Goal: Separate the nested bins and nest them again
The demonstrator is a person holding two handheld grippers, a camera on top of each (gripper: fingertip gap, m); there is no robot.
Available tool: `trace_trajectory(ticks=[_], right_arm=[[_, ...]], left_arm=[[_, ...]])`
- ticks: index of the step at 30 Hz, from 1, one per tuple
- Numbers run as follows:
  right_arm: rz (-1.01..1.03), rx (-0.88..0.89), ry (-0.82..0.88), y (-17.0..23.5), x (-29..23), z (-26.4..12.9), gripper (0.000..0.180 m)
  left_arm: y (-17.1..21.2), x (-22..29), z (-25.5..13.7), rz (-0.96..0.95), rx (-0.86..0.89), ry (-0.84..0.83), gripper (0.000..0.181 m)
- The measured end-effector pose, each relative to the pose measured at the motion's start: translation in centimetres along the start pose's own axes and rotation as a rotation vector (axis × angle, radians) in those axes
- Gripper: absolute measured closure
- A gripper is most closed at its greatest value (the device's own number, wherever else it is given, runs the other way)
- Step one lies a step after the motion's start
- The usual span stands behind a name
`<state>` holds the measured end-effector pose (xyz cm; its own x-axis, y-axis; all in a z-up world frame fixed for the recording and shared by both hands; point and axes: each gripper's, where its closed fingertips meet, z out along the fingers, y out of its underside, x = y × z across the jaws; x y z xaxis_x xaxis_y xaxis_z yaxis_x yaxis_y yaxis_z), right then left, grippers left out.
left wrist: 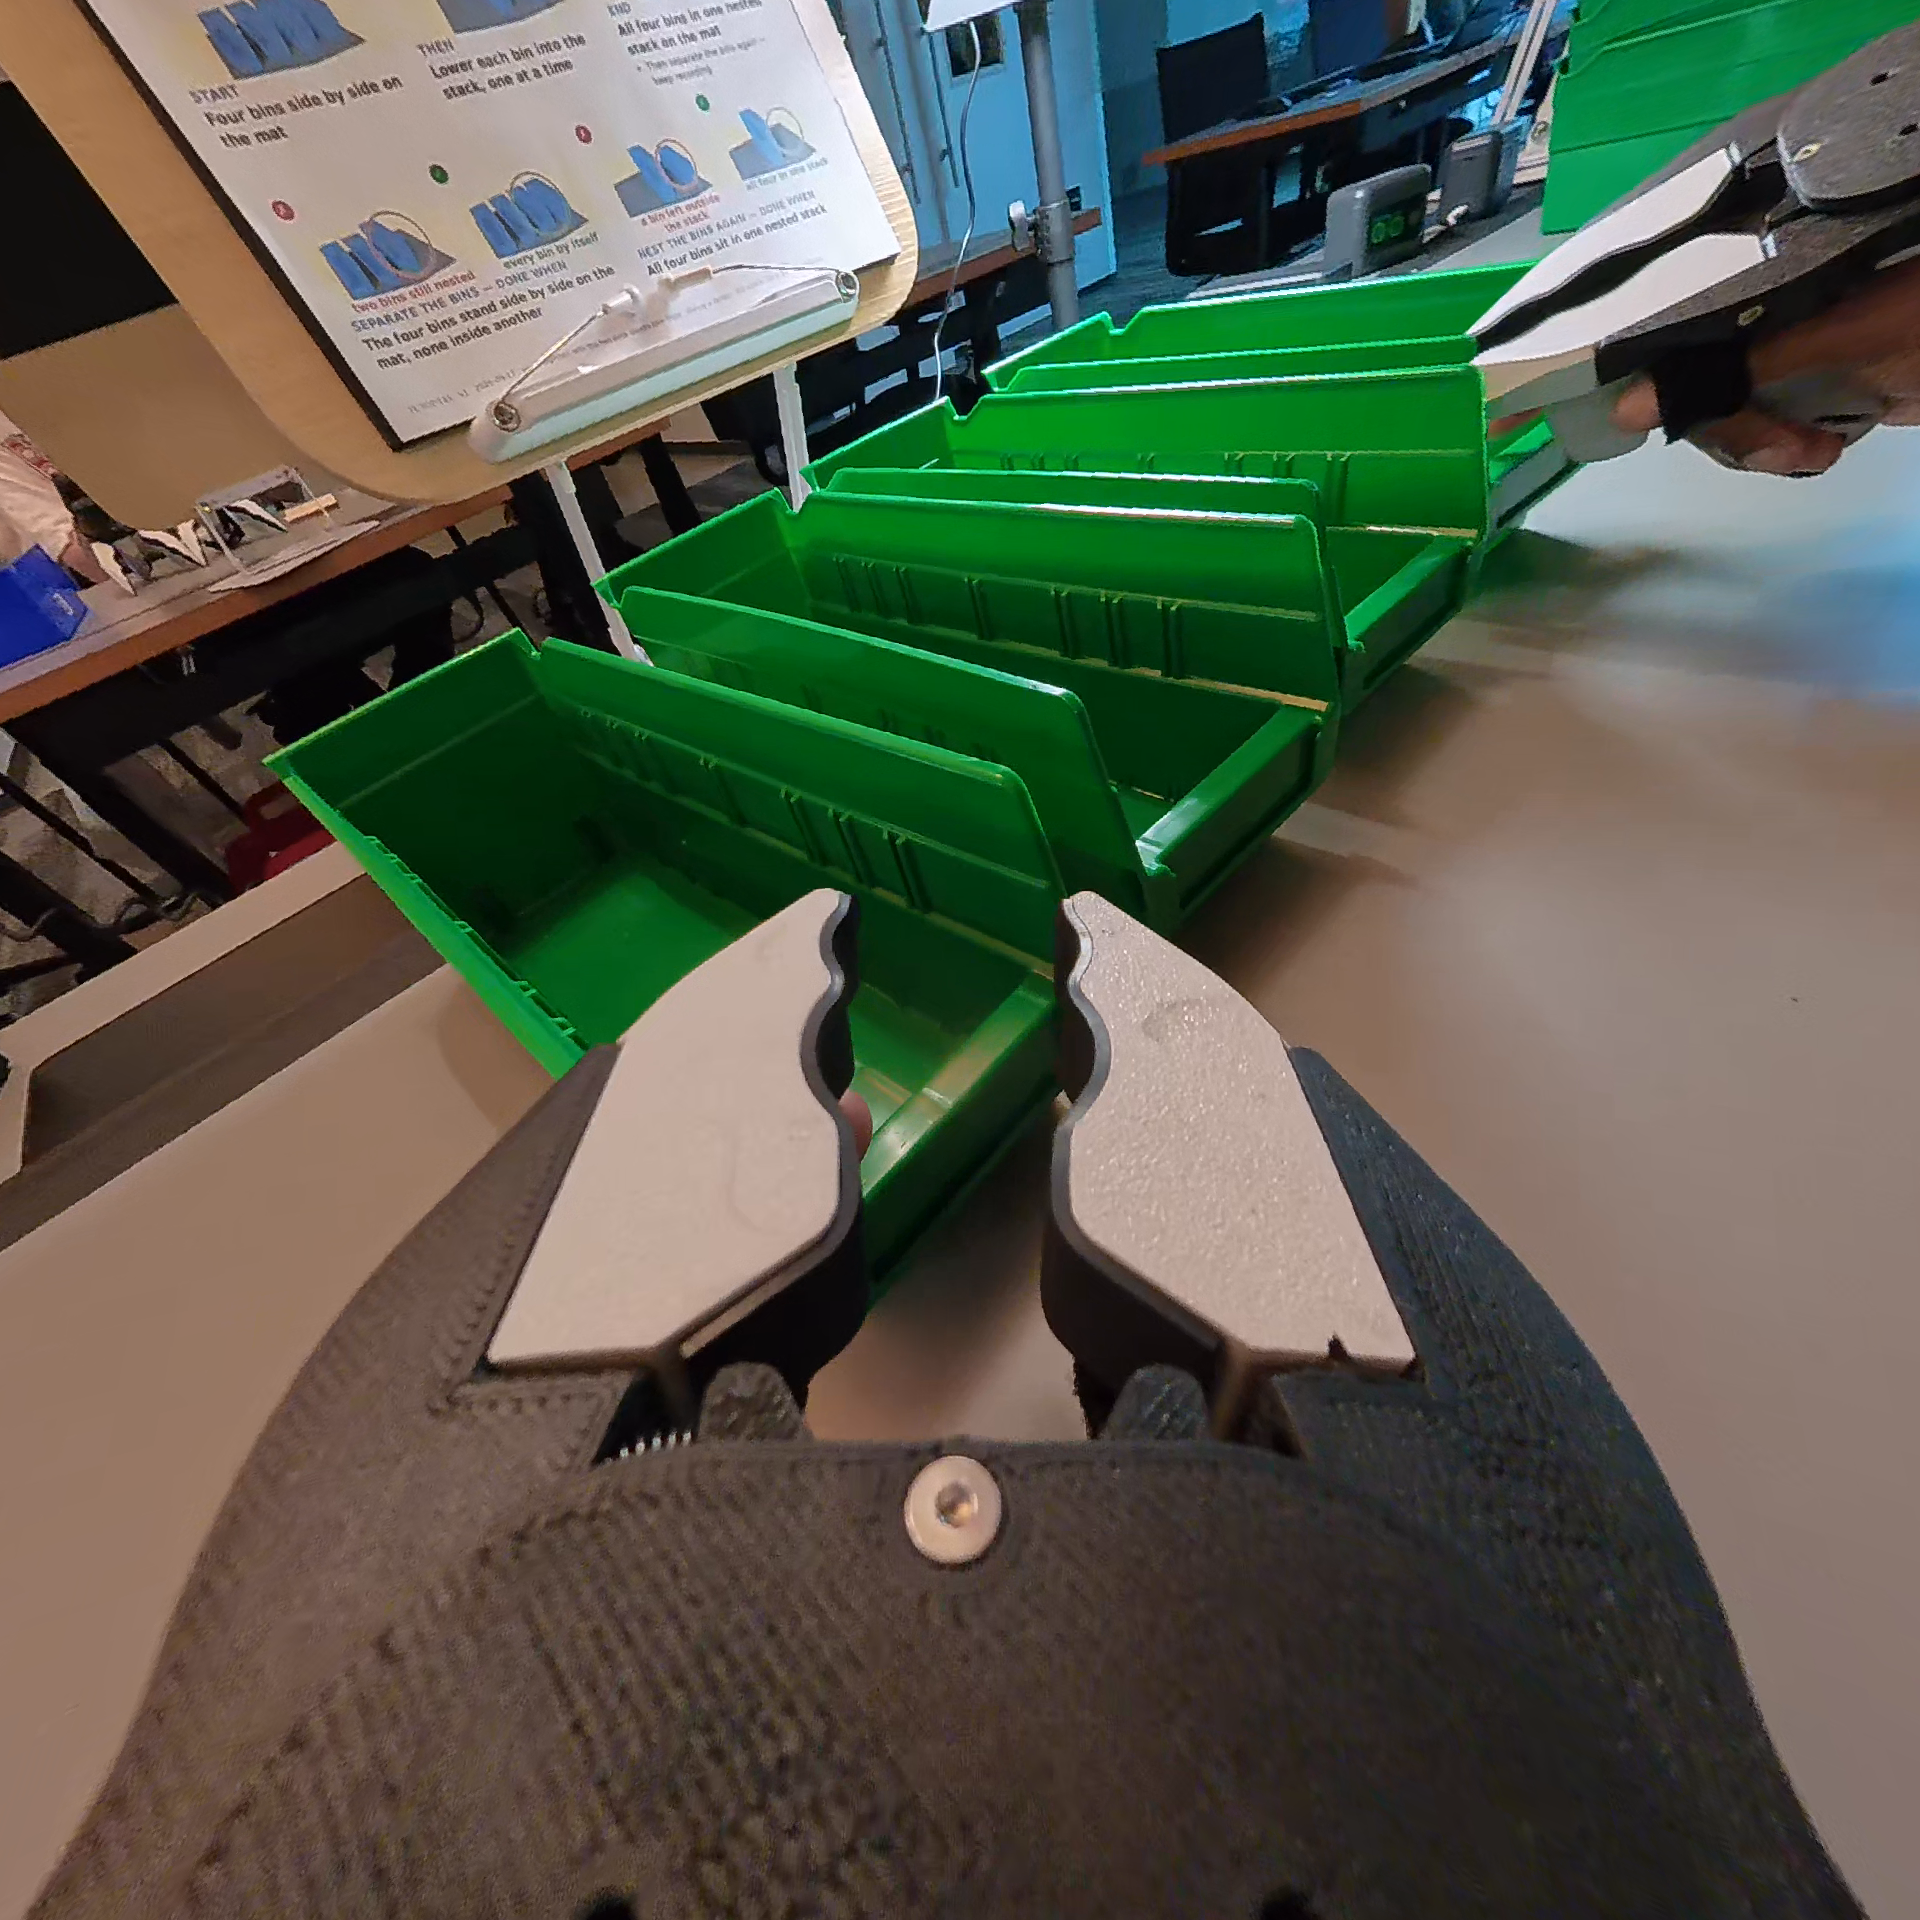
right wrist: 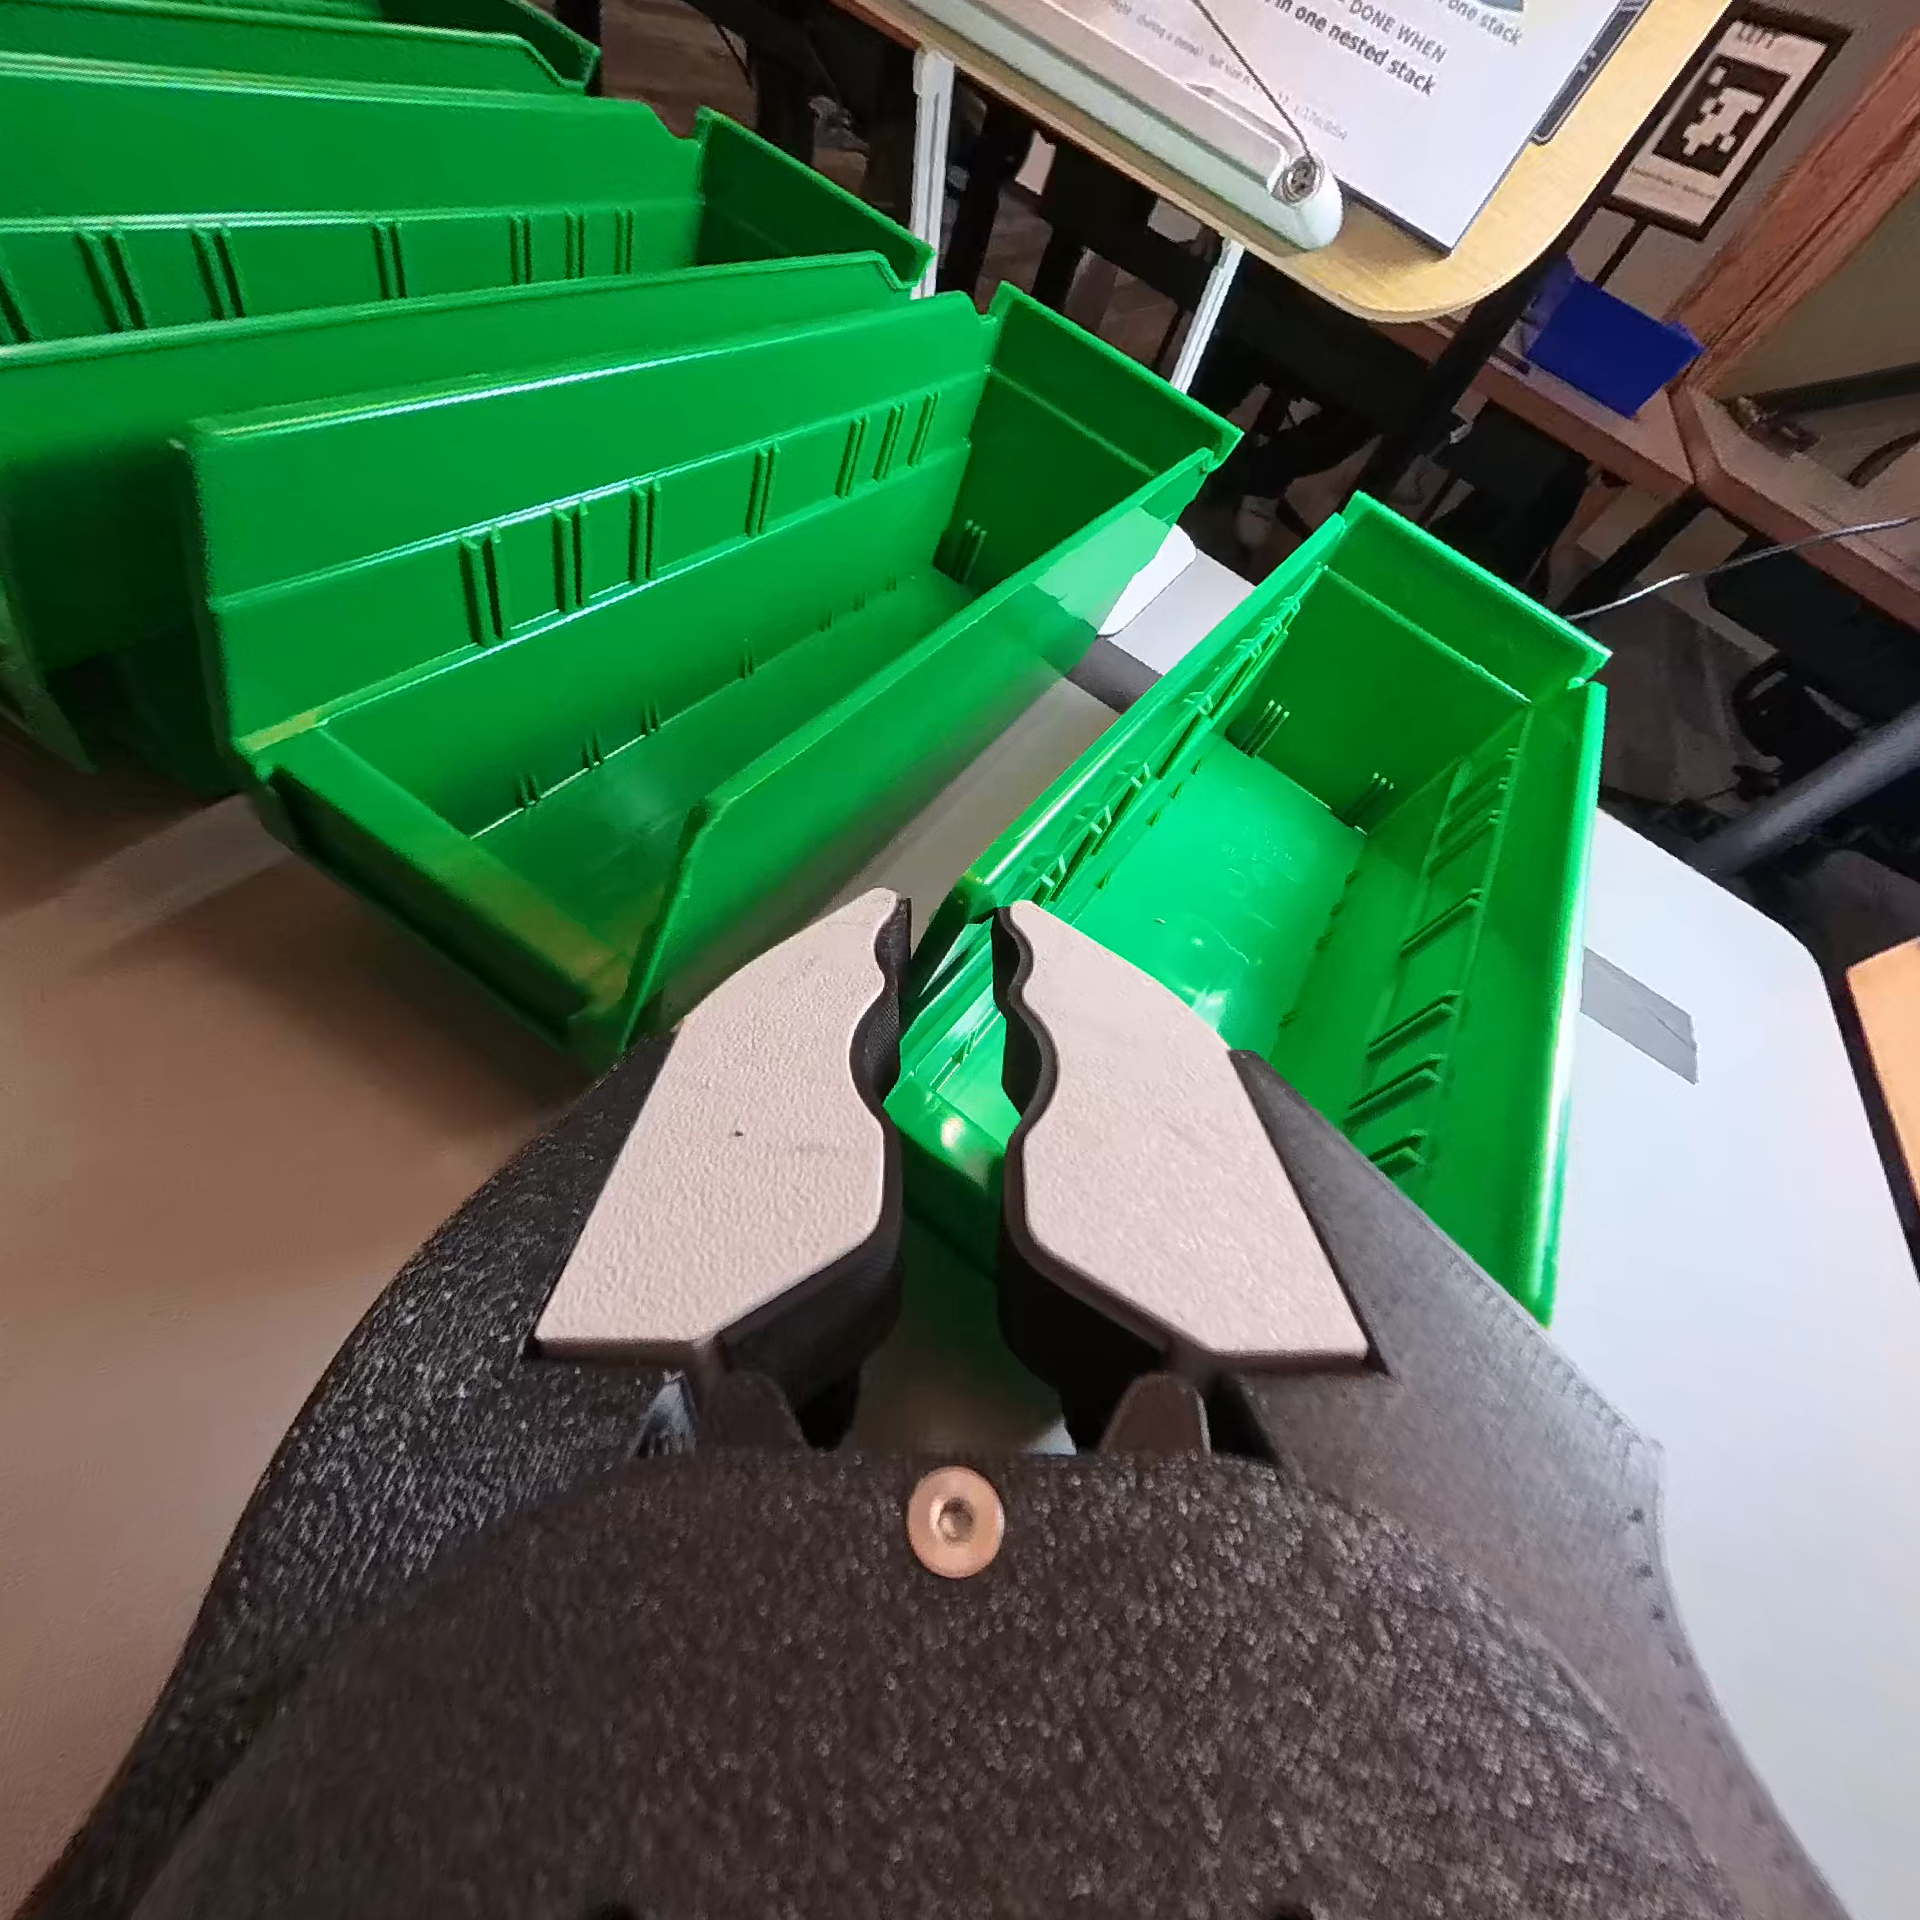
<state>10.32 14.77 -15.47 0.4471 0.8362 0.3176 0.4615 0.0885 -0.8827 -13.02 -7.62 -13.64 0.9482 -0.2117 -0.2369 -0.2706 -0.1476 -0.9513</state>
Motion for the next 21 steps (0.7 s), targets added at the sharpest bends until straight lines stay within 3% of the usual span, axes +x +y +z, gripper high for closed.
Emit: trace_trajectory(ticks=[6,10,17,21], right_arm=[[0.04,0.031,0.003,-0.2,0.3,0.2,0.163],[0.085,0.136,0.007,-2.5,0.3,-1.3,0.151],[0.204,0.33,0.041,-5.9,0.0,-3.7,0.156],[0.207,0.347,0.059,-5.2,-0.9,-3.2,0.159]], left_arm=[[0.1,0.0,0.0,0.0,-0.002,-0.002,0.145],[0.0,-0.1,0.0,-0.001,0.002,-0.006,0.145],[-0.1,-0.5,-0.1,-0.01,0.012,-0.026,0.146],[-0.2,-0.6,-0.1,-0.026,0.019,-0.034,0.146]])
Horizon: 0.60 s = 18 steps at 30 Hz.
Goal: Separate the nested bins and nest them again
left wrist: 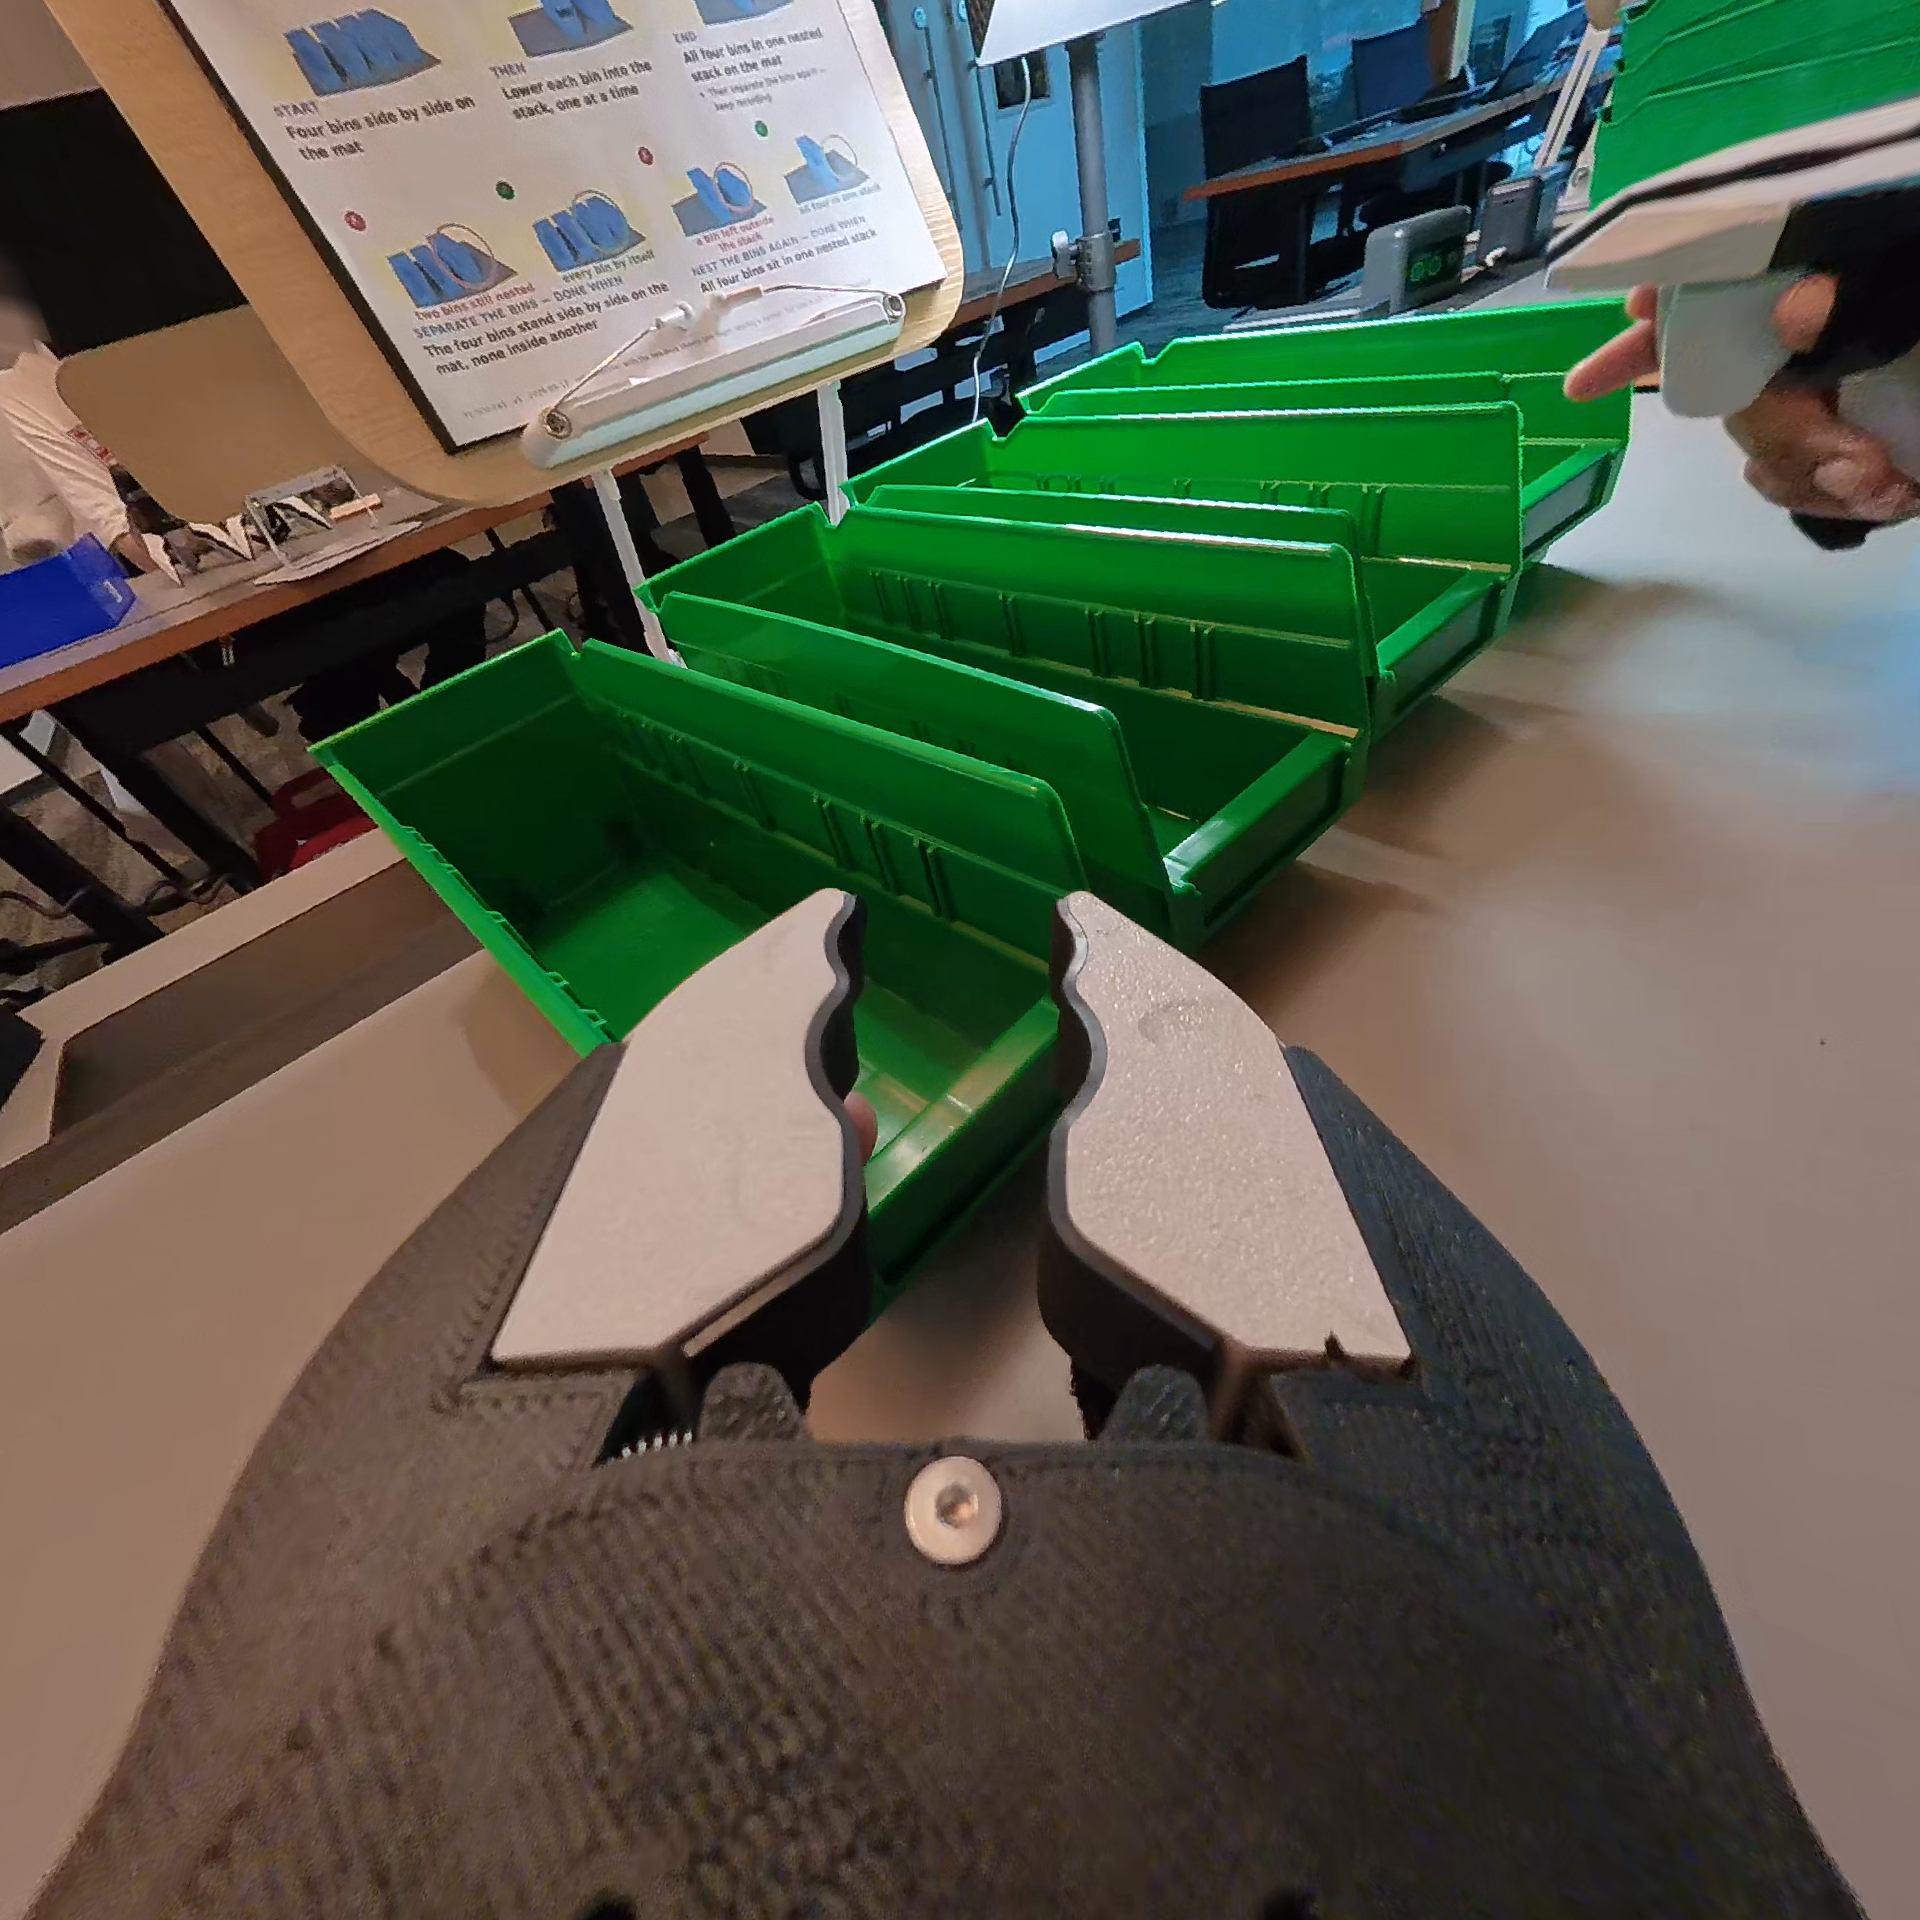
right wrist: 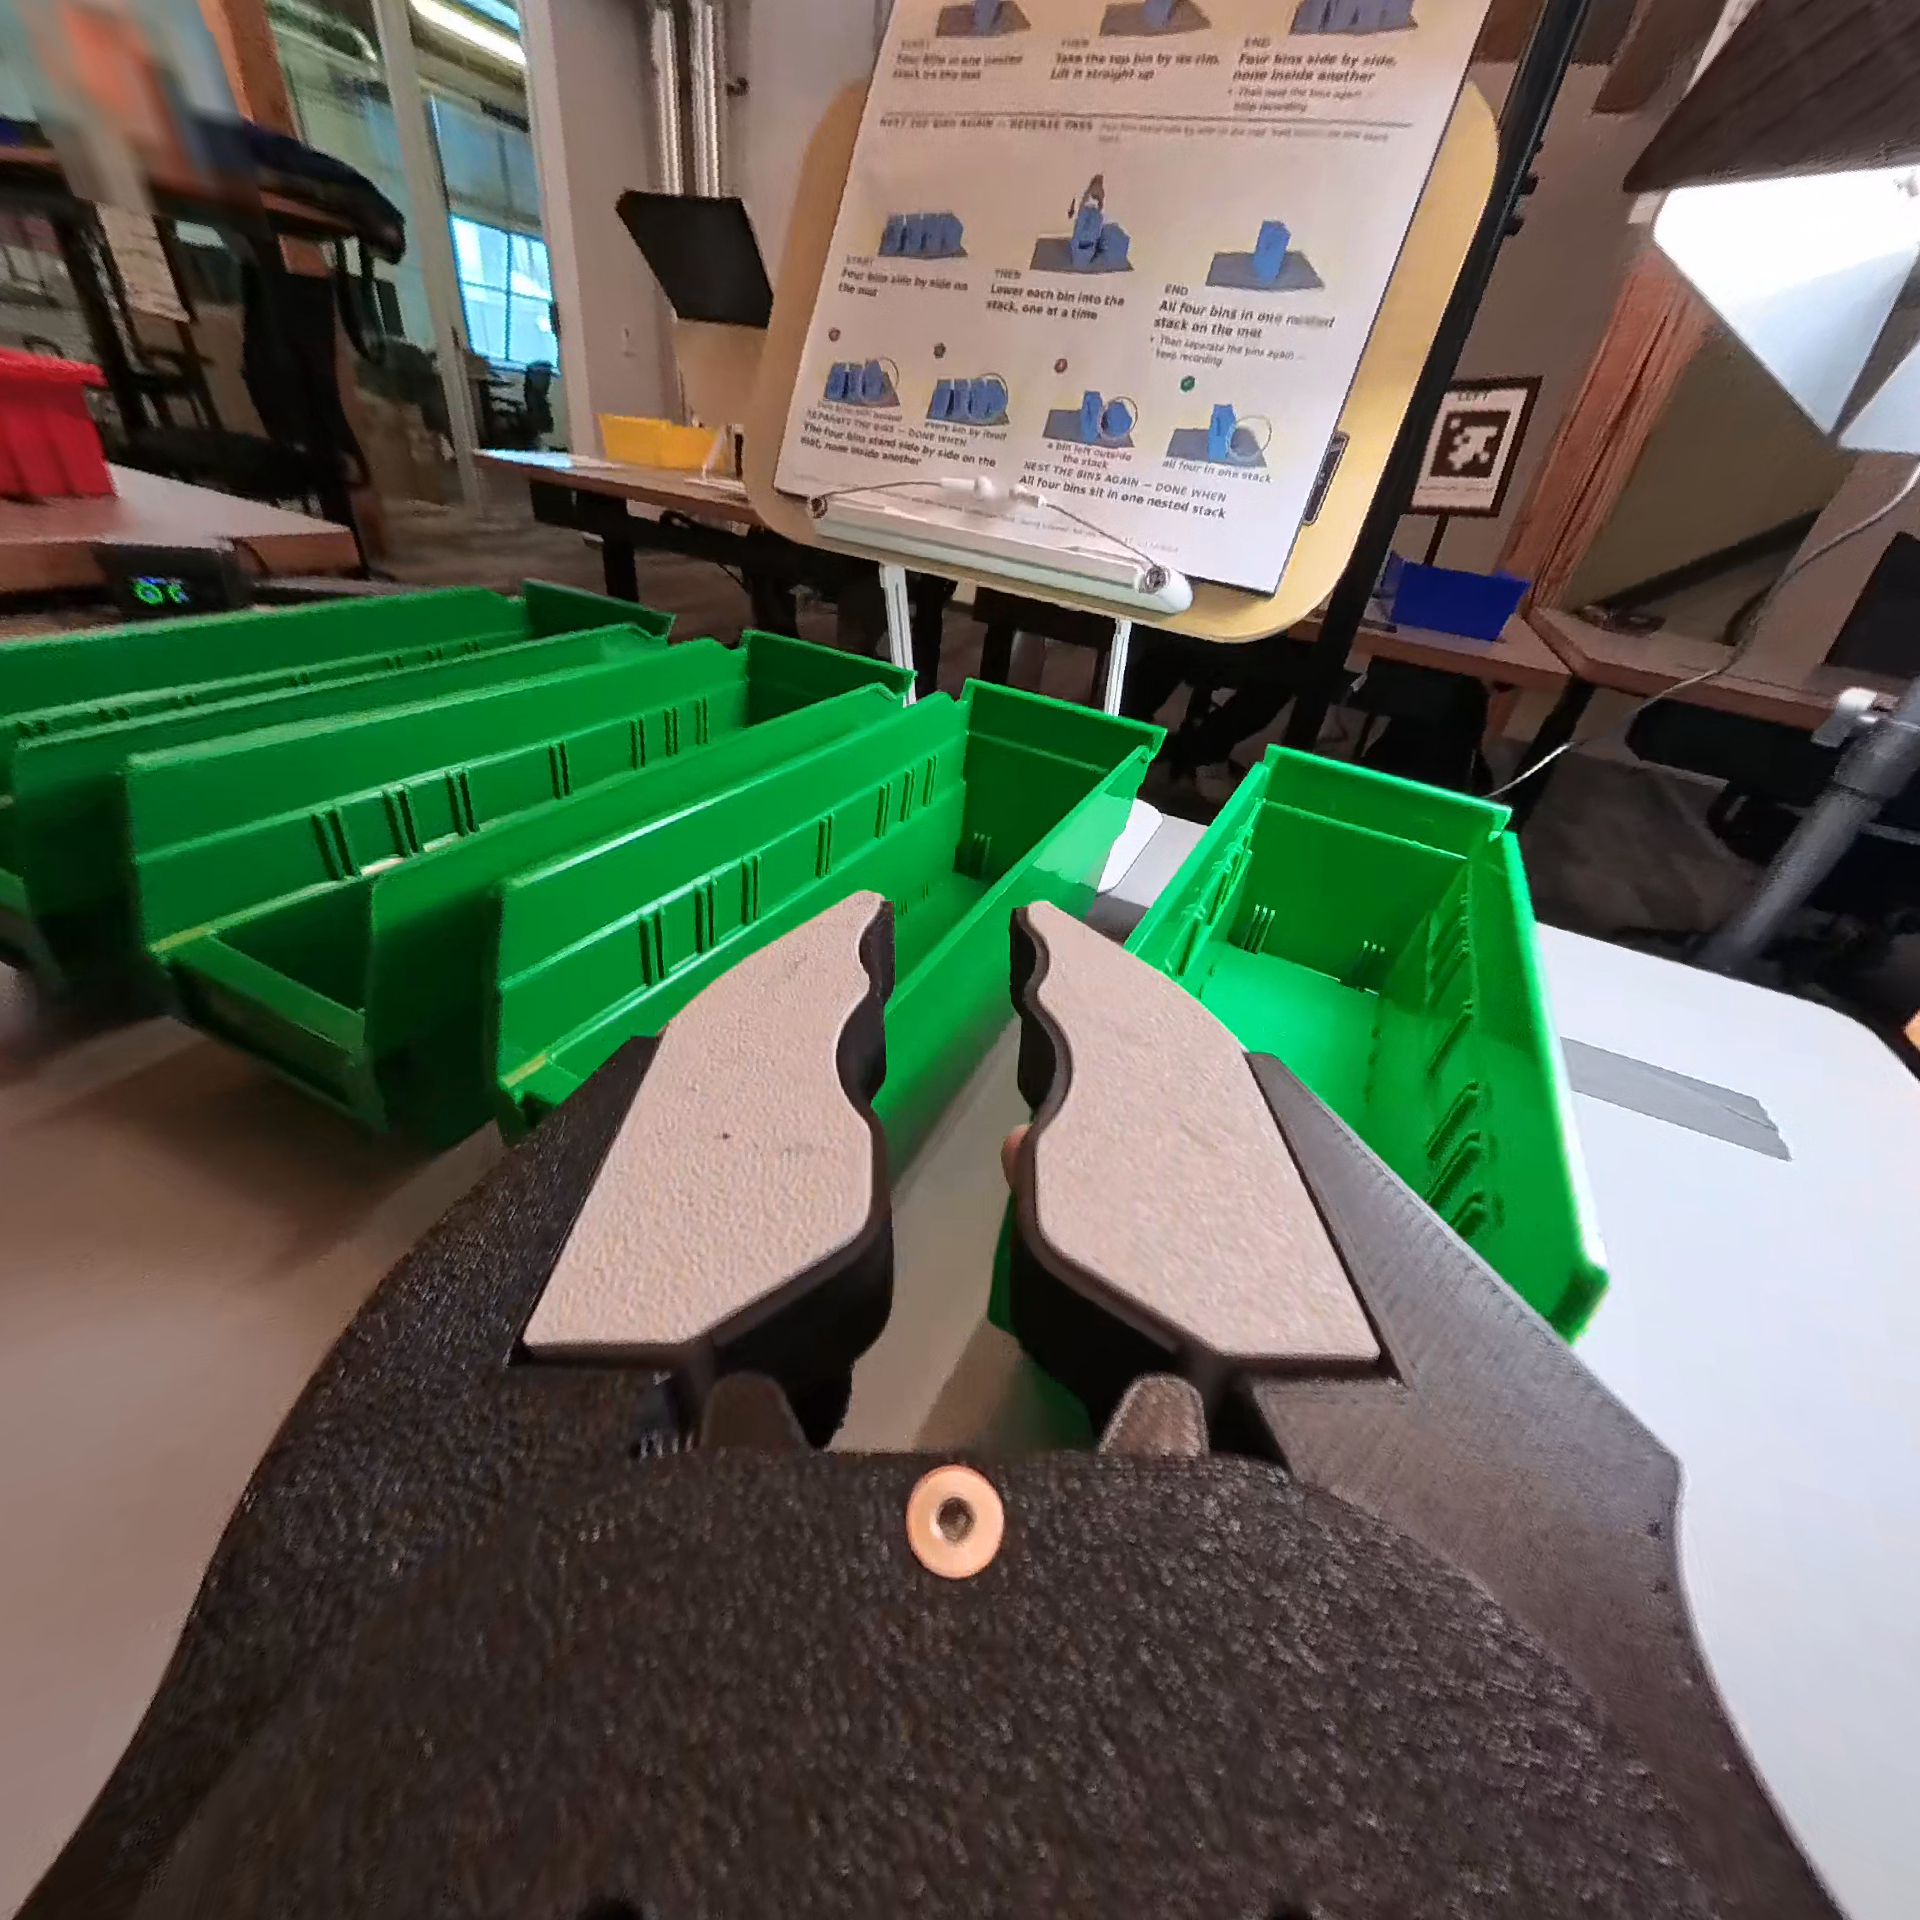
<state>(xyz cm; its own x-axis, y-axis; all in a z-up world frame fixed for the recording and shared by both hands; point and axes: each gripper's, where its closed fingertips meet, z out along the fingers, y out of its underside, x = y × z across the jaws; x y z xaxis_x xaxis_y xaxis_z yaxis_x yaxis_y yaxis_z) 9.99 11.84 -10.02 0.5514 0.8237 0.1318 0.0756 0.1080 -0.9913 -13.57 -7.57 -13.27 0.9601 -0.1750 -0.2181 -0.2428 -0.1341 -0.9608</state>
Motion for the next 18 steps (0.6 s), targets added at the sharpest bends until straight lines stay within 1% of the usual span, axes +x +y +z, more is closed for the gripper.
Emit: trace_trajectory(ticks=[3,6,10,13,18], right_arm=[[-0.018,-0.011,-0.001,0.9,-0.3,0.1,0.161],[-0.025,0.004,-0.001,0.8,-0.5,0.0,0.164],[-0.017,0.026,0.03,0.6,0.1,-0.5,0.163],[0.037,0.064,0.036,0.2,0.9,-1.0,0.161],[0.14,0.152,-0.007,-1.0,1.8,-1.9,0.154]], left_arm=[[-0.3,-0.2,-0.1,-0.001,0.01,-0.014,0.147],[-0.7,-0.5,-0.4,-0.003,0.031,-0.036,0.147],[-1.5,-1.9,-1.0,-0.013,0.067,-0.115,0.147],[-2.5,-3.4,-1.9,-0.057,0.12,-0.176,0.145],[-3.6,-5.5,-3.3,-0.152,0.235,-0.217,0.142]])
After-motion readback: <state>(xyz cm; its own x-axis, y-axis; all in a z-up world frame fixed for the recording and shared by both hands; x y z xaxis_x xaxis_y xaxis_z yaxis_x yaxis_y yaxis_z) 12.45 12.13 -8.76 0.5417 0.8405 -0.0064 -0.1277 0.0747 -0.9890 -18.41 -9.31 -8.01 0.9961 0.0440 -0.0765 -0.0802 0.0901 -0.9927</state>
